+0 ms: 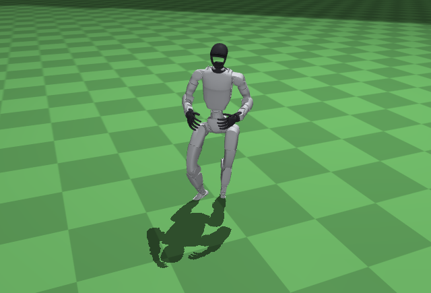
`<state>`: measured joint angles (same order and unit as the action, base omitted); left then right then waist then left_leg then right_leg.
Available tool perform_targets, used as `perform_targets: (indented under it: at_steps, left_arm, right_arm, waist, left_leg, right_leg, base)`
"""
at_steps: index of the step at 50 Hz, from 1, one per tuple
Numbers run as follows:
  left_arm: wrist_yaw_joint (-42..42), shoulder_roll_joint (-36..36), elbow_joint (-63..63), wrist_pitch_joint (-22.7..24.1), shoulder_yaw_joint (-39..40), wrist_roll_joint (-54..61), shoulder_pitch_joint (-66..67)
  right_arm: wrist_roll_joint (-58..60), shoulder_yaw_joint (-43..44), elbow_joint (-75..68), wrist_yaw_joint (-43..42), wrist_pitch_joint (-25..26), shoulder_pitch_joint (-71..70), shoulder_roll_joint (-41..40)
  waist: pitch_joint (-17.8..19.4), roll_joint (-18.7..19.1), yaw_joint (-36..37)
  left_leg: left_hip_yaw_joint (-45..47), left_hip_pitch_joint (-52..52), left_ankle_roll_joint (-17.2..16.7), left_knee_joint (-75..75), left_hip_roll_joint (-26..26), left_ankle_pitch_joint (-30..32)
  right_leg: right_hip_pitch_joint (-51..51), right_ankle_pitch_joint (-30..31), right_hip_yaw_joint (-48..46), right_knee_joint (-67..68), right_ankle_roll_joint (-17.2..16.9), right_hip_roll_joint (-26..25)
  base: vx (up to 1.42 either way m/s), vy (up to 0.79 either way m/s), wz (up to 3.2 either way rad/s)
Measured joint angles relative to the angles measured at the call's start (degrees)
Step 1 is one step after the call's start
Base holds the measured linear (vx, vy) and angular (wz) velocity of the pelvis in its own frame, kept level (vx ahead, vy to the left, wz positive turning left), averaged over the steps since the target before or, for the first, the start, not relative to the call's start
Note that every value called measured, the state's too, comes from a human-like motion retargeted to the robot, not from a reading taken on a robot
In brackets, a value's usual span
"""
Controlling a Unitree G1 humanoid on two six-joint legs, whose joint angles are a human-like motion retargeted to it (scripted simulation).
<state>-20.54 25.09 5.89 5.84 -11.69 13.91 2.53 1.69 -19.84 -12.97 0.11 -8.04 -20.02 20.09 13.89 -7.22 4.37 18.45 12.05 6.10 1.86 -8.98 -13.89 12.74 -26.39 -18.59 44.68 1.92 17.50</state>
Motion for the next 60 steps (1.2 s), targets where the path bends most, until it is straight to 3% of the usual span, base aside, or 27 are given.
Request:
perform_targets:
  at_steps: [6, 17, 34, 60]
  left_arm:
    - [-0.9, 0.7, 0.2, -0.3, 0.2, -0.3, -0.6]
    - [-2.6, 1.2, -1.0, -0.9, 0.1, -0.6, -1.8]
    - [-1.0, 1.4, -2.5, -0.3, 0.2, -0.4, -4.0]
    - [5.9, -1.4, -1.9, 4.0, 0.2, -2.8, -6.1]
  right_arm:
    - [1.3, 0.6, 0.1, 1.1, -0.2, 0.5, -0.1]
    - [3.8, 2.0, 0.8, 2.0, 0.6, 3.4, -0.1]
    - [5.7, 2.2, 2.7, 2.1, 0.8, 8.0, 1.3]
    - [5.8, 0.7, 10.0, -1.9, -3.1, 11.2, 3.2]
  waist:
    - [0.6, -3.5, -0.7]
    - [0.0, -4.2, -1.1]
    - [0.3, -3.4, 1.2]
    - [0.4, 0.8, 4.2]
  left_leg:
    - [-1.1, 0.1, 0.6, 0.4, -3.7, 0.4]
    - [-2.9, -0.3, 0.7, 0.3, -4.4, 0.7]
    - [-5.7, -2.5, -0.3, -5.3, -2.2, -2.1]
    - [-9.3, -6.0, -2.0, -16.8, 3.4, -8.5]
  right_leg:
    - [2.5, -2.5, 2.5, 5.2, -0.9, 4.5]
    - [1.9, -3.2, 3.3, 4.7, -1.3, 4.9]
    - [-3.4, -3.9, 0.3, -1.1, -1.0, 3.1]
    - [-13.1, -1.0, -5.9, -11.1, 0.1, -2.7]
  base:
    - [0.00, 0.00, 0.10]
    - [0.02, -0.01, 0.21]
    - [0.03, -0.03, 0.25]
    - [0.01, -0.01, 0.22]
